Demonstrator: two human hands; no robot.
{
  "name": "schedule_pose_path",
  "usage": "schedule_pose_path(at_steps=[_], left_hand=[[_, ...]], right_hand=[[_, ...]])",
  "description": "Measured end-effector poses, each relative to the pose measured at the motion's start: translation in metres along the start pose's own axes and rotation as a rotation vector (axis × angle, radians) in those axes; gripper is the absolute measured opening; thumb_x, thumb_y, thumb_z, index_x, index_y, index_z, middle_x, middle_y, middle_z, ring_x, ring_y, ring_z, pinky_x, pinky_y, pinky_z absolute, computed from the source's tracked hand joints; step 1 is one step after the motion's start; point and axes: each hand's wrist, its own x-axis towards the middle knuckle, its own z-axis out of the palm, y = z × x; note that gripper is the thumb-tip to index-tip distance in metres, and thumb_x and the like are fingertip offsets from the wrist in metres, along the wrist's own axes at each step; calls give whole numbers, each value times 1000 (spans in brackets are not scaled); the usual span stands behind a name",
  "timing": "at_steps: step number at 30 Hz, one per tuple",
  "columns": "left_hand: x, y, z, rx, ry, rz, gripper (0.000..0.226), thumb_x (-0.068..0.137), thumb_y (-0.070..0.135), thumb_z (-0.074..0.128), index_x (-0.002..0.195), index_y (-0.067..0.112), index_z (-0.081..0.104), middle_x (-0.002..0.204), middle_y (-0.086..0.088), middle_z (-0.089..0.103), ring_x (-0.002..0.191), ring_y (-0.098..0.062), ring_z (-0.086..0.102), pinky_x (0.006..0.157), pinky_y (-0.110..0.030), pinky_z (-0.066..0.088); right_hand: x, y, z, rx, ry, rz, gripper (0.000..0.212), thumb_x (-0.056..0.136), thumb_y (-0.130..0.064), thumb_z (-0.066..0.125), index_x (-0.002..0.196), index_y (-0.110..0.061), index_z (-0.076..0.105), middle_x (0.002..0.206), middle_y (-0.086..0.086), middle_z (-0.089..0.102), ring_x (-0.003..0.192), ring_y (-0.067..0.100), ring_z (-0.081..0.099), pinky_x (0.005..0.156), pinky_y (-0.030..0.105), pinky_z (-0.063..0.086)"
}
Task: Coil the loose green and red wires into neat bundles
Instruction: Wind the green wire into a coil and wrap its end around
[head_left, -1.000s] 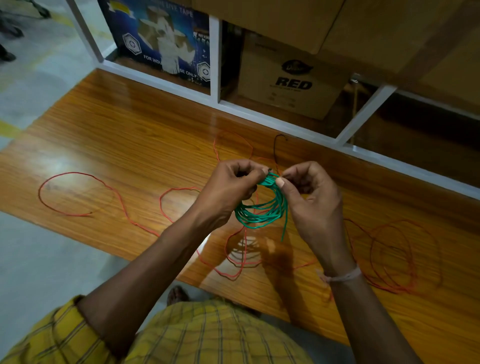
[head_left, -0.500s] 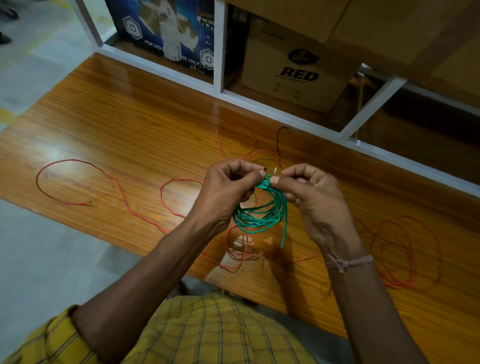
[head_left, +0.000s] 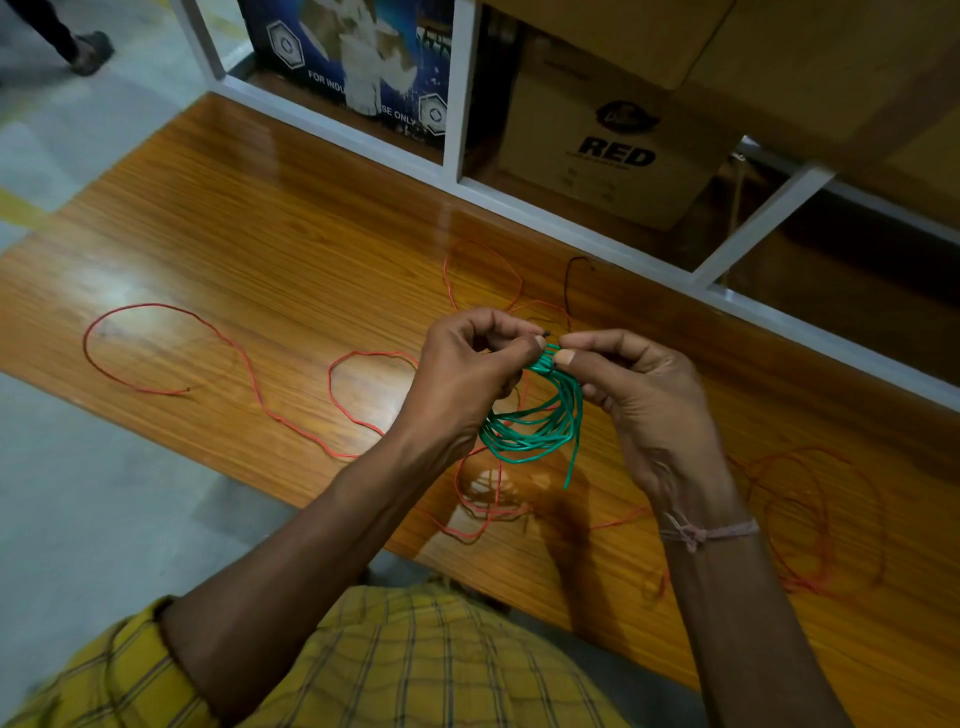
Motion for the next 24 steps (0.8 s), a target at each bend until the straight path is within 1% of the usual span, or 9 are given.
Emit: schedule_pose_path(at_steps=[5,7,9,13,18,21,24], left_hand=[[0,2,3,24,5,40,7,94,-2,75,91,4,76,61,1,55,53,-12,44,49,-21,35],[-1,1,3,39,4,51,4,94,-1,75,93,2,76,60,5,56,53,-11,45,49,-21,35],[-1,0,3,57,0,57,3,94,1,76,95,3,78,61,7,58,54,-9,46,51,-22,36],[1,-2,2,78,-6,58,3,93,4,78,94,6,79,62,9,60,54,-7,48,52,-22,37],[0,-2,3,74,-12,53,4,93,2,78,94,6,78,58,12,59,53,-2,49,51,-18,38],[1,-1,3,64,-16,50,3,94,2,77,94,5,77,58,12,59,53,-3,49,51,-19,38],[1,-1,3,50,-13,40,5,94,1,76,93,6,77,57,11,57,51,-4,47,49,-19,36]], right_hand=[[-1,-2,-3,71,-39,7,13,83,-2,80,90,-12,83,94,8,80,94,23,66,76,28,46],[-2,-2,-3,112,-53,13,13,82,1,78,88,-11,81,91,7,79,91,21,67,74,24,49],[-3,-3,-3,131,-67,14,12,78,-2,78,87,-9,80,89,7,79,87,19,68,72,21,51],[-3,-3,-3,133,-84,0,14,68,-12,81,82,-14,81,88,6,79,88,18,70,77,26,52],[-3,-4,-4,128,-82,-9,18,67,-11,81,84,-10,79,87,8,79,87,19,70,76,26,54],[-3,-4,-3,130,-64,-17,22,66,-10,81,88,-6,78,88,10,78,88,20,70,77,26,55],[-4,-4,-2,147,-64,-35,21,67,-9,81,88,-5,77,88,9,79,86,18,72,76,24,57]])
